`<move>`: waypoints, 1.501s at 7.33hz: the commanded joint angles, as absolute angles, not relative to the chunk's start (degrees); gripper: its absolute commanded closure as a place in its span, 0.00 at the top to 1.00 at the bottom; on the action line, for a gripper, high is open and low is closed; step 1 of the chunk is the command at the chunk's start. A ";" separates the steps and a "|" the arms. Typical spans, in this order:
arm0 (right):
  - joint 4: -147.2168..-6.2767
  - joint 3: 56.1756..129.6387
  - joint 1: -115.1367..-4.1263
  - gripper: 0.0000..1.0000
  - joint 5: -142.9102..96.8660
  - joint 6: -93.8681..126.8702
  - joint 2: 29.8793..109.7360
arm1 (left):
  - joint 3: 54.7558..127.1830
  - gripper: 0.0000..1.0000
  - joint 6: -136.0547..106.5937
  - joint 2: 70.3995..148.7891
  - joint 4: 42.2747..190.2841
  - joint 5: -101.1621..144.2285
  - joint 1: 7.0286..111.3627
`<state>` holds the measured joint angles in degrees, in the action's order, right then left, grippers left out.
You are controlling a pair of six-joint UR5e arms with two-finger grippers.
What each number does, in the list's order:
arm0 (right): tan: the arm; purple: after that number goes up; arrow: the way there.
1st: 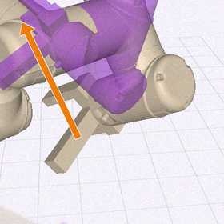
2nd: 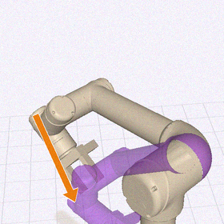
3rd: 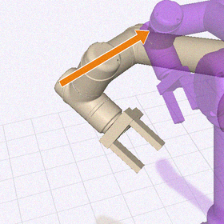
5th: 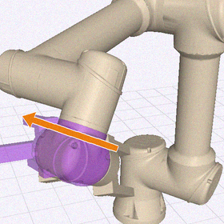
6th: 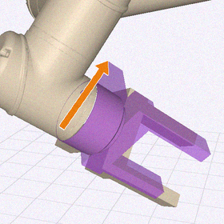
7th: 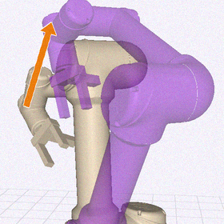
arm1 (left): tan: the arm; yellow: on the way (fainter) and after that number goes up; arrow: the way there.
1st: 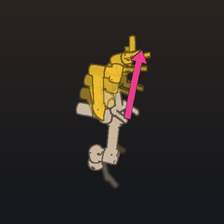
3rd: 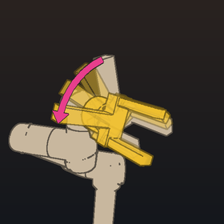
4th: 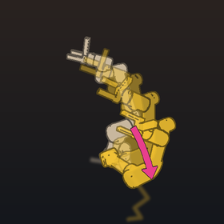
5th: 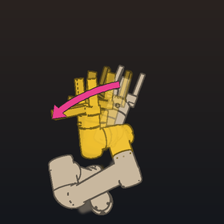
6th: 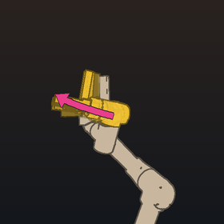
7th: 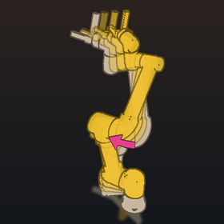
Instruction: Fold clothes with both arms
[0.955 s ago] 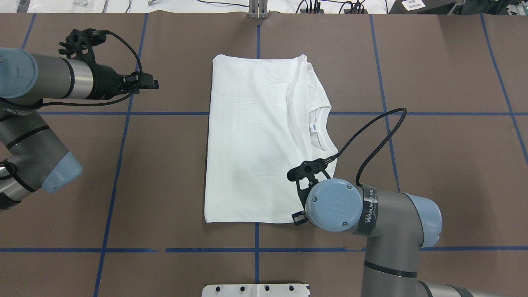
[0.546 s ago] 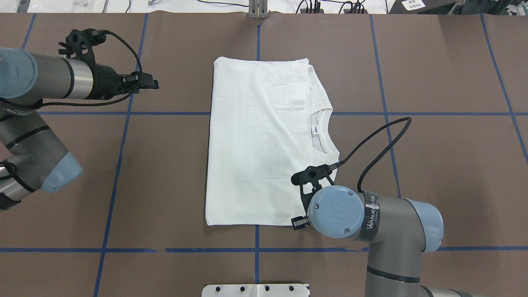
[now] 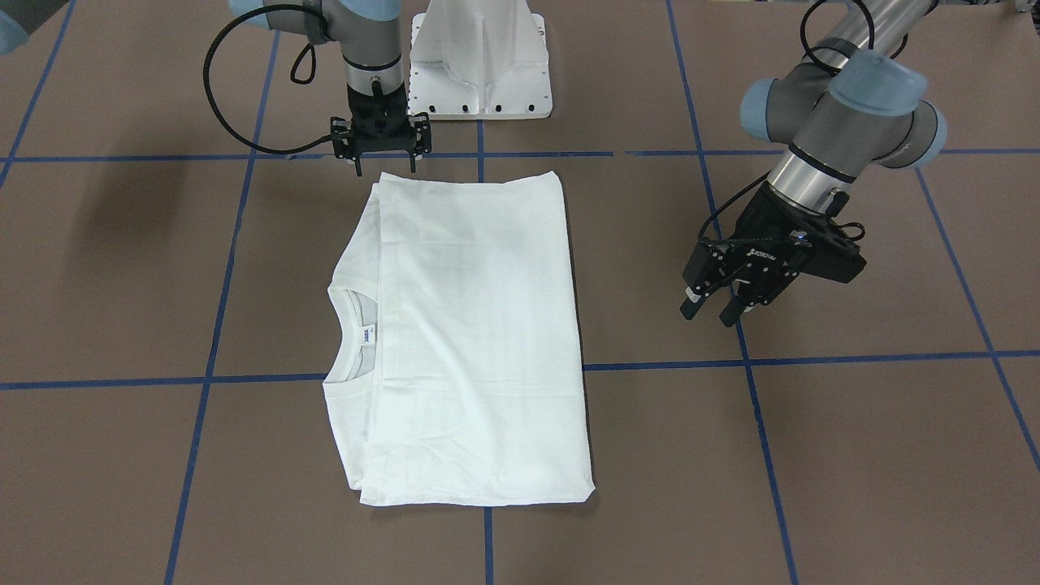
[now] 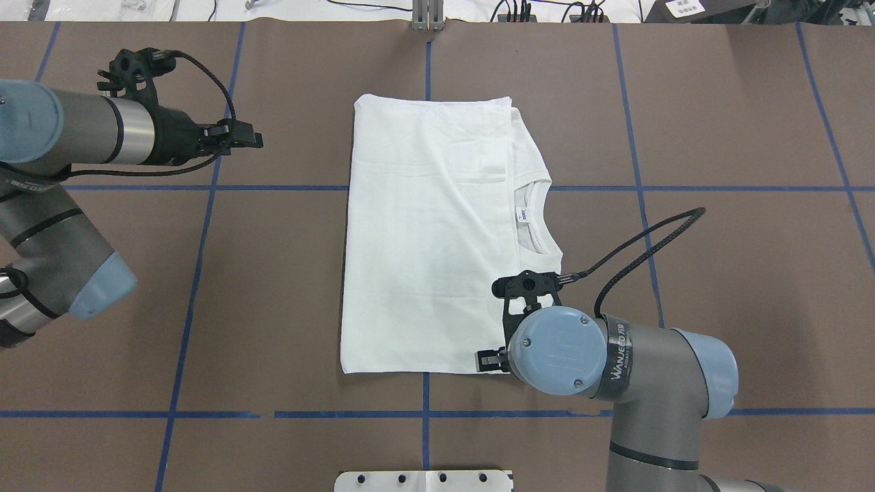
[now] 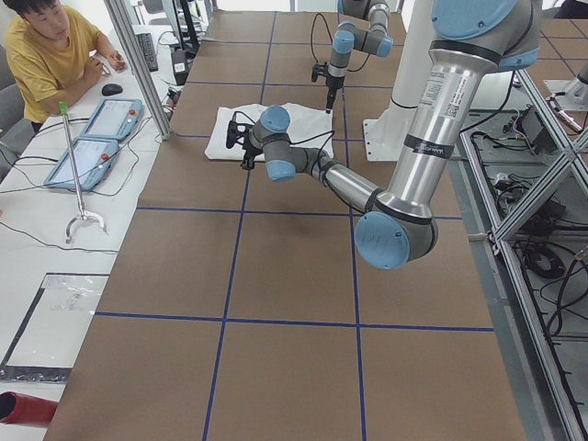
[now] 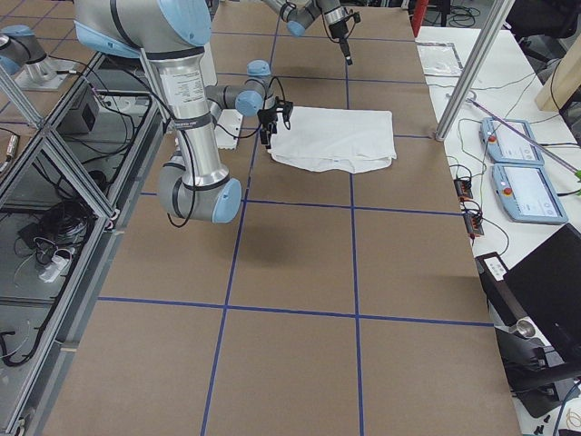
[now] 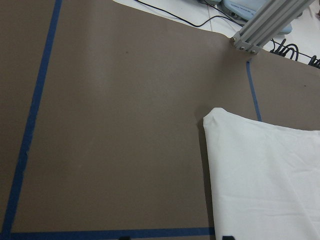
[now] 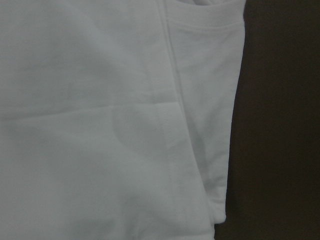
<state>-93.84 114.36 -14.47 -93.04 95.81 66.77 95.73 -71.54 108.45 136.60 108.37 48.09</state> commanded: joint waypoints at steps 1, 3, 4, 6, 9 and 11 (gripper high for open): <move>-86.76 114.43 -12.67 1.00 -88.45 118.29 70.31 | 95.71 0.68 -71.28 108.46 136.58 108.72 48.16; -86.84 114.26 -12.13 1.00 -86.84 126.69 70.31 | 96.15 0.68 -71.19 108.98 134.93 112.03 48.34; -86.92 114.08 -12.13 1.00 -85.88 131.09 70.31 | 96.85 0.69 -71.19 108.72 134.91 111.97 48.60; -87.45 113.39 -11.95 0.97 -85.61 132.01 70.40 | 96.94 0.69 -71.37 108.72 134.91 111.53 48.52; -87.45 111.80 -11.78 0.94 -85.69 132.01 70.31 | 96.94 0.69 -71.45 108.72 134.91 111.53 48.52; -87.36 111.80 -11.60 0.76 -85.69 132.19 70.75 | 96.94 0.69 -71.37 108.72 134.91 111.53 48.60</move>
